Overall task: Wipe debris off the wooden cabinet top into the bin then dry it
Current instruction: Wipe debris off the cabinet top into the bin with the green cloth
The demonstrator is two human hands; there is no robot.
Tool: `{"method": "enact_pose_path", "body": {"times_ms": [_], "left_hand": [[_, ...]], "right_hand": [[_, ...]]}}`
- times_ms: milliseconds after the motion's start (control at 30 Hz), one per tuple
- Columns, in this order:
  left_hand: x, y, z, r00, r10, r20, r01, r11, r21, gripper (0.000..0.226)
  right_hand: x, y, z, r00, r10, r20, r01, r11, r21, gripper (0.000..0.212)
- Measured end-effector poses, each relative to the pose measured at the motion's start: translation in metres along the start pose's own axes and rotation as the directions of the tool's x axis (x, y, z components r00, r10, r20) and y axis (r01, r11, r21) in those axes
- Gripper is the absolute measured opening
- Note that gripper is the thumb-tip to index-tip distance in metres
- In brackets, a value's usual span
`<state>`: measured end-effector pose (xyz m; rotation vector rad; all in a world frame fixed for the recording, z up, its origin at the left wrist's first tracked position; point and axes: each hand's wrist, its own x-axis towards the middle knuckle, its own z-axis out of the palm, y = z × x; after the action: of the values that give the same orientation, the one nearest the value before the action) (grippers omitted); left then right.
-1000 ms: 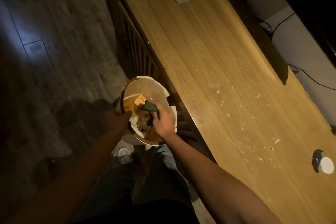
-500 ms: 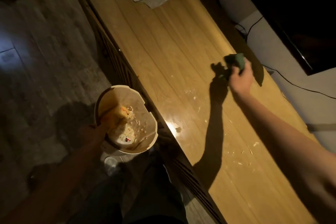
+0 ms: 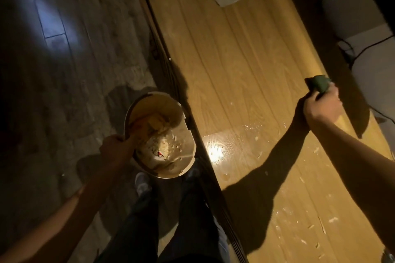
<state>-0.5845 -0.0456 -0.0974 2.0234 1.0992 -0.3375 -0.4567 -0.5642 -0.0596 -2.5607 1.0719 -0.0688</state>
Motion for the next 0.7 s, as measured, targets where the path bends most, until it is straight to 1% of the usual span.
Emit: {"method": "enact_pose_path", "body": {"times_ms": [100, 167, 300, 367, 433, 500, 533, 567, 600, 633, 700], "left_hand": [[0.001, 0.009, -0.003, 1.000, -0.005, 0.014, 0.006, 0.999, -0.038, 0.052], [0.003, 0.014, -0.004, 1.000, 0.018, 0.016, -0.018, 0.999, -0.047, 0.050], [0.004, 0.019, -0.007, 0.999, 0.042, 0.018, -0.041, 0.997, -0.068, 0.039], [0.008, 0.018, -0.009, 0.998, 0.055, 0.005, -0.055, 0.997, -0.050, 0.035], [0.011, 0.019, -0.010, 0.998, 0.059, 0.019, -0.059, 0.998, -0.025, 0.032], [0.010, 0.024, -0.012, 0.997, 0.060, 0.039, -0.058, 0.996, -0.066, 0.032], [0.009, 0.025, -0.013, 0.997, 0.071, 0.037, -0.068, 0.995, -0.079, 0.034], [0.008, 0.026, -0.015, 0.996, 0.079, 0.038, -0.076, 0.994, -0.079, 0.036], [0.008, 0.026, -0.017, 0.996, 0.077, 0.044, -0.074, 0.994, -0.079, 0.036], [0.008, 0.027, -0.020, 0.996, 0.067, 0.053, -0.063, 0.995, -0.081, 0.036], [0.009, 0.027, -0.025, 0.996, 0.059, 0.070, -0.054, 0.995, -0.081, 0.034]], "right_hand": [[-0.032, -0.020, 0.009, 0.995, -0.098, 0.012, 0.098, 0.995, 0.010, 0.049], [-0.059, -0.037, 0.016, 0.984, -0.178, 0.011, 0.178, 0.984, 0.002, 0.047], [-0.126, -0.078, 0.036, 0.942, -0.331, 0.053, 0.328, 0.943, 0.049, 0.046], [-0.171, -0.101, 0.050, 0.915, -0.400, 0.059, 0.396, 0.916, 0.067, 0.048], [-0.225, -0.125, 0.062, 0.869, -0.484, 0.100, 0.475, 0.874, 0.104, 0.052], [-0.278, -0.142, 0.077, 0.779, -0.588, 0.216, 0.570, 0.809, 0.145, 0.048], [-0.302, -0.149, 0.086, 0.744, -0.599, 0.294, 0.576, 0.799, 0.170, 0.042], [-0.324, -0.154, 0.095, 0.723, -0.569, 0.393, 0.535, 0.820, 0.202, 0.037], [-0.343, -0.157, 0.102, 0.692, -0.523, 0.497, 0.476, 0.849, 0.229, 0.037], [-0.360, -0.158, 0.107, 0.660, -0.495, 0.565, 0.427, 0.866, 0.260, 0.041], [-0.377, -0.160, 0.110, 0.633, -0.507, 0.585, 0.383, 0.862, 0.333, 0.050]]}}
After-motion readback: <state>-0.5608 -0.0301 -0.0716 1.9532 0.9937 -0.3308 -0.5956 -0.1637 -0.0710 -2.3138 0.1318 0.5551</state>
